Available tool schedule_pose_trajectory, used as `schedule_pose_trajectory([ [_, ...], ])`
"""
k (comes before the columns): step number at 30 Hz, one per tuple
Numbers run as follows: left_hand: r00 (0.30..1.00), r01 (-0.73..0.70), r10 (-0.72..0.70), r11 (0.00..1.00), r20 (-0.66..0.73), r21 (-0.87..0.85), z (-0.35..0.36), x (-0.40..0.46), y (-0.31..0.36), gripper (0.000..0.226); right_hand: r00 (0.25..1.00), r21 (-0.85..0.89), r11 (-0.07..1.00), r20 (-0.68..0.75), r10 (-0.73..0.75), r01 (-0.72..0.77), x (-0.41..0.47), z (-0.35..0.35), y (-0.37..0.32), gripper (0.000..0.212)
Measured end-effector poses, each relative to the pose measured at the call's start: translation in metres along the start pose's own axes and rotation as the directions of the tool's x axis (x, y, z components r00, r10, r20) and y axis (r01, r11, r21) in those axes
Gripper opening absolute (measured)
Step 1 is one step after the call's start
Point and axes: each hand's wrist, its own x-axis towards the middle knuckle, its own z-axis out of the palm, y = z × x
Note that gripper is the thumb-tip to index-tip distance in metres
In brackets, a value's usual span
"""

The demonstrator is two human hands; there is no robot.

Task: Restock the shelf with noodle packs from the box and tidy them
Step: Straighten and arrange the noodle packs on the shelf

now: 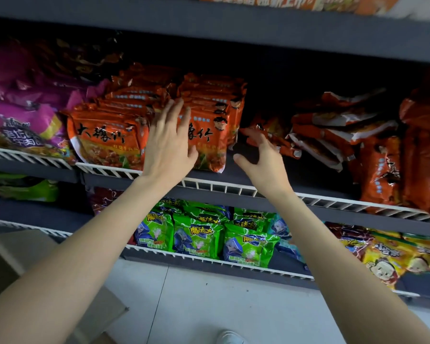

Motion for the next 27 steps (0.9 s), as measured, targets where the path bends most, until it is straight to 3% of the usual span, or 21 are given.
schedule_pose_trajectory([
  [7,0.988,-0.071,0.044,0.982,-0.15,-0.177,-0.024,-0.018,0.038,0.044,0.995,-0.209,0.972,0.035,-0.099,0.104,-0.031,-0.053,0.011,0.034],
  [11,0.969,-0.212,0.131,0.874,-0.208,-0.438,-0.031,-0.015,0.089,0.032,0.961,-0.361,0.919,-0.156,-0.227,0.159,-0.046,-0.096,0.02,0.02],
  [14,0.973,-0.225,0.149,0.798,-0.178,-0.56,-0.022,0.008,0.136,0.042,0.902,-0.618,0.779,-0.269,-0.337,0.106,-0.042,-0.131,0.042,0.022],
  [17,0.97,-0.24,0.18,0.818,-0.163,-0.522,-0.002,0.041,0.181,0.066,0.913,-0.782,0.619,-0.298,-0.279,-0.066,-0.035,-0.16,0.068,0.033],
  [23,0.963,-0.209,0.264,0.859,0.055,-0.467,0.042,0.087,0.236,0.099,0.97,-0.759,0.641,-0.223,-0.093,-0.113,-0.038,-0.172,0.108,0.064],
  [25,0.959,-0.209,0.273,0.856,0.07,-0.473,0.052,0.088,0.244,0.097,0.981,-0.752,0.646,-0.195,-0.025,-0.133,-0.038,-0.168,0.115,0.075],
  [27,0.971,-0.213,0.239,0.861,-0.002,-0.462,0.057,0.087,0.245,0.079,0.981,-0.754,0.644,-0.19,-0.023,-0.131,-0.037,-0.166,0.12,0.078],
])
